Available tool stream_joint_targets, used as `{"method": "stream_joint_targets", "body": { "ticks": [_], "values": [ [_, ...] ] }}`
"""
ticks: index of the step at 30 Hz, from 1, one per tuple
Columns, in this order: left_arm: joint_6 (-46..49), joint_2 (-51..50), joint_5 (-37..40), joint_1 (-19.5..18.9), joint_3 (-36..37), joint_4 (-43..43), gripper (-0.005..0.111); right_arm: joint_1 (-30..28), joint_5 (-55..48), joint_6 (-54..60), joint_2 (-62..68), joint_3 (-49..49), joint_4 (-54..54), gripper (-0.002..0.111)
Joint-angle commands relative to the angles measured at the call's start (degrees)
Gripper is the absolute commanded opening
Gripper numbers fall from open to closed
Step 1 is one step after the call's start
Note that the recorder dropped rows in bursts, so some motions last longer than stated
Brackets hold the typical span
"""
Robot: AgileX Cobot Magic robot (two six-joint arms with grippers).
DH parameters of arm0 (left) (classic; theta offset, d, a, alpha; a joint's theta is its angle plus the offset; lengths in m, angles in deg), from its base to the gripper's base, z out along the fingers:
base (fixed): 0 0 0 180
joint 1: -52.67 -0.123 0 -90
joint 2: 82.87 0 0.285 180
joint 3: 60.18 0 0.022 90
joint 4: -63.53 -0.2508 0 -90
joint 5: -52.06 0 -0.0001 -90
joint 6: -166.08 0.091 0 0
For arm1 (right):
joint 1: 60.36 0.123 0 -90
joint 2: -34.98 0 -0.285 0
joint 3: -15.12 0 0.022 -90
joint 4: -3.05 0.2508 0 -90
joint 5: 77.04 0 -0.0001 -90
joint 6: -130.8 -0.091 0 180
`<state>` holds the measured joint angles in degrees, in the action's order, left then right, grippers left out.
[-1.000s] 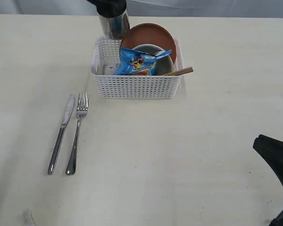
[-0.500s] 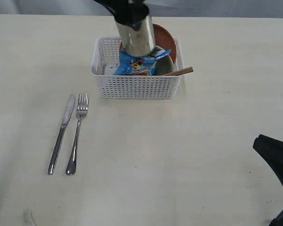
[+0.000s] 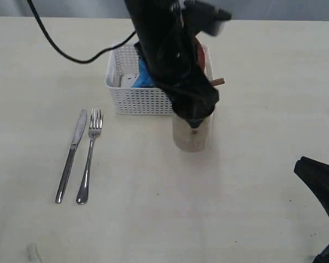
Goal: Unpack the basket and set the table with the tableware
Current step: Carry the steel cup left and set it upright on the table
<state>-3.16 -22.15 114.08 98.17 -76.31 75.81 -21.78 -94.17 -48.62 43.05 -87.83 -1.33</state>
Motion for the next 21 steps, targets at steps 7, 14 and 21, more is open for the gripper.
{"method": "stream_joint_targets", "body": {
  "ticks": [7,14,21],
  "values": [
    [-8.72,-4.82,-15.3,-9.65,7.86,-9.01,0.0,0.25,0.07,0.13,-0.28,0.17,-0.21,0.0],
    [-9.99,-5.53,-20.95,-16.28,6.51,-9.01,0.0,0.25,0.07,0.13,-0.28,0.17,-0.21,0.0],
    [-10.13,-8.99,-20.69,-18.3,2.57,-12.28,0.0,0.25,0.07,0.13,-0.28,0.17,-0.21,0.0]
  ]
}}
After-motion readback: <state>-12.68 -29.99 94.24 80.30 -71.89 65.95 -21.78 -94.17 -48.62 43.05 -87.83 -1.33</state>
